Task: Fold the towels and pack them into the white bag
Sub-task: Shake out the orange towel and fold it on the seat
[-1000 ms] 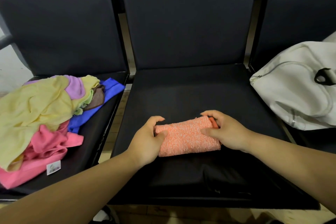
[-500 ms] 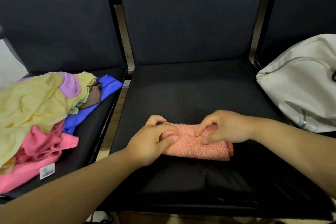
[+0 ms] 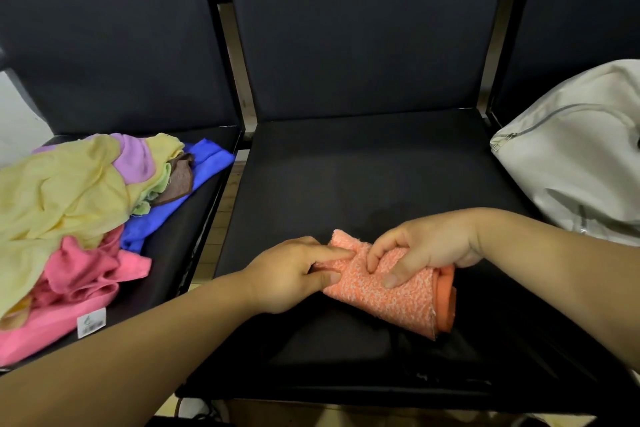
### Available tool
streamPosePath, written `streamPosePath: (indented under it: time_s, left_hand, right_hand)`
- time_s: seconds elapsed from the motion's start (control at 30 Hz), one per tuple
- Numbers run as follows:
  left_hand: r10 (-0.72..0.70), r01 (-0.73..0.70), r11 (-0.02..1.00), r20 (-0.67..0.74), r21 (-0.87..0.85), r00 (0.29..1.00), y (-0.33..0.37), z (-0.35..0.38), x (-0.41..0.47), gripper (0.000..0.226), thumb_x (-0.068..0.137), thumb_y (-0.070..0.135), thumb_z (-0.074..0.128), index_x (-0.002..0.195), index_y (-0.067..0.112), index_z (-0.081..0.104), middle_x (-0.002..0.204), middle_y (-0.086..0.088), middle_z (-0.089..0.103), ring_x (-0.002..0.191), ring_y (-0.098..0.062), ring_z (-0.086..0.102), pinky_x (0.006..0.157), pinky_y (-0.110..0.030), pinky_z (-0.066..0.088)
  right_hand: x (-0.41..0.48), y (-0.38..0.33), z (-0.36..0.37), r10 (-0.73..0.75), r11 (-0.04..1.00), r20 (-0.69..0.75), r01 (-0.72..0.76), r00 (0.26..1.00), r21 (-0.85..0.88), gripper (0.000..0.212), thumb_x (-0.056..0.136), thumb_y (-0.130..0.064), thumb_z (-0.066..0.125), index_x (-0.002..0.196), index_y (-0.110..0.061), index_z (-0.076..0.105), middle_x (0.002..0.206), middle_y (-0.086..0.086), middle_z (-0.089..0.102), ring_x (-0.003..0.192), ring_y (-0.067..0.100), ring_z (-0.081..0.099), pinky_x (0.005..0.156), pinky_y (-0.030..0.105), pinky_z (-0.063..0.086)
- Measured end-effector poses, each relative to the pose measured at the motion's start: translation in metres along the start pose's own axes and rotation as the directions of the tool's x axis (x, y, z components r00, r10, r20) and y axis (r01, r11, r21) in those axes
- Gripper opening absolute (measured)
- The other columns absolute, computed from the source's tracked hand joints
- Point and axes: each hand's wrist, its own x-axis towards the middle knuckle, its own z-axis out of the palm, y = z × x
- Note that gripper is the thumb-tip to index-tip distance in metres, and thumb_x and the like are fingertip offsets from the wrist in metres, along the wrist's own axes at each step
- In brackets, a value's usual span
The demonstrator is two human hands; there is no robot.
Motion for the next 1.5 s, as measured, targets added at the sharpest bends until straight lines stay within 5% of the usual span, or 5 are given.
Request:
streamPosePath:
  time_s: [0.33,0.5,0.73,1.1,1.5]
  left_hand:
    - [-0.072,0.057,0.979,-0.068,-0.196,0.995,0.010,0.005,-0.004,0.050,0.093,0.026,0.072,0.138,0.043,0.056,0.110,0.014,0.054,0.098,-0.002,0.058,0.098,-0.024,0.046]
    - [-0.091,0.064,0.945,-0.071,-0.321,0.993,0.019,0.007,-0.003,0.050,0.088,0.014,0.076,0.130,0.039,0.065,0.116,0.003,0.060,0.105,-0.012,0.063,0.102,-0.036,0.050]
    - [0.014,-0.051,0.941,-0.112,-0.333,0.994,0.070,-0.001,0.010,0.050,0.086,0.015,0.076,0.119,0.052,0.065,0.111,0.003,0.057,0.102,-0.014,0.063,0.098,-0.034,0.052]
    - [0.383,-0.401,0.915,-0.205,-0.050,0.901,0.266,-0.066,0.106,0.049,0.098,0.018,0.065,0.137,0.047,0.054,0.115,0.006,0.050,0.108,-0.003,0.052,0.097,-0.008,0.038]
    - [0.363,-0.382,0.924,-0.344,0.011,0.866,0.376,-0.053,0.228,0.040,0.098,0.036,0.063,0.133,0.053,0.055,0.143,0.016,0.033,0.131,0.000,0.039,0.104,-0.012,0.036]
  right_hand:
    - [-0.012,0.012,0.019,-0.078,0.988,-0.075,0.087,0.994,0.128,0.030,0.085,-0.010,0.080,0.103,-0.031,0.069,0.107,0.004,0.066,0.085,0.021,0.069,0.069,0.037,0.056]
    - [-0.021,0.020,0.023,-0.061,0.976,-0.086,0.077,0.994,0.202,0.037,0.084,-0.013,0.081,0.112,-0.033,0.070,0.130,0.011,0.062,0.116,0.037,0.066,0.099,0.056,0.050]
    - [-0.080,0.035,0.019,-0.167,0.976,-0.226,0.193,0.960,0.099,0.043,0.083,-0.010,0.081,0.113,-0.038,0.070,0.123,0.003,0.064,0.104,0.022,0.070,0.092,0.044,0.059]
    - [-0.265,0.083,-0.031,-0.349,0.910,-0.755,0.391,0.554,-0.134,0.049,0.084,-0.021,0.081,0.119,-0.048,0.062,0.125,-0.023,0.050,0.111,0.005,0.057,0.071,0.015,0.053]
    - [-0.312,0.188,-0.125,-0.030,0.655,-0.983,0.747,0.179,0.116,0.044,0.087,-0.011,0.075,0.112,-0.048,0.069,0.138,-0.008,0.050,0.113,0.024,0.061,0.083,0.047,0.061]
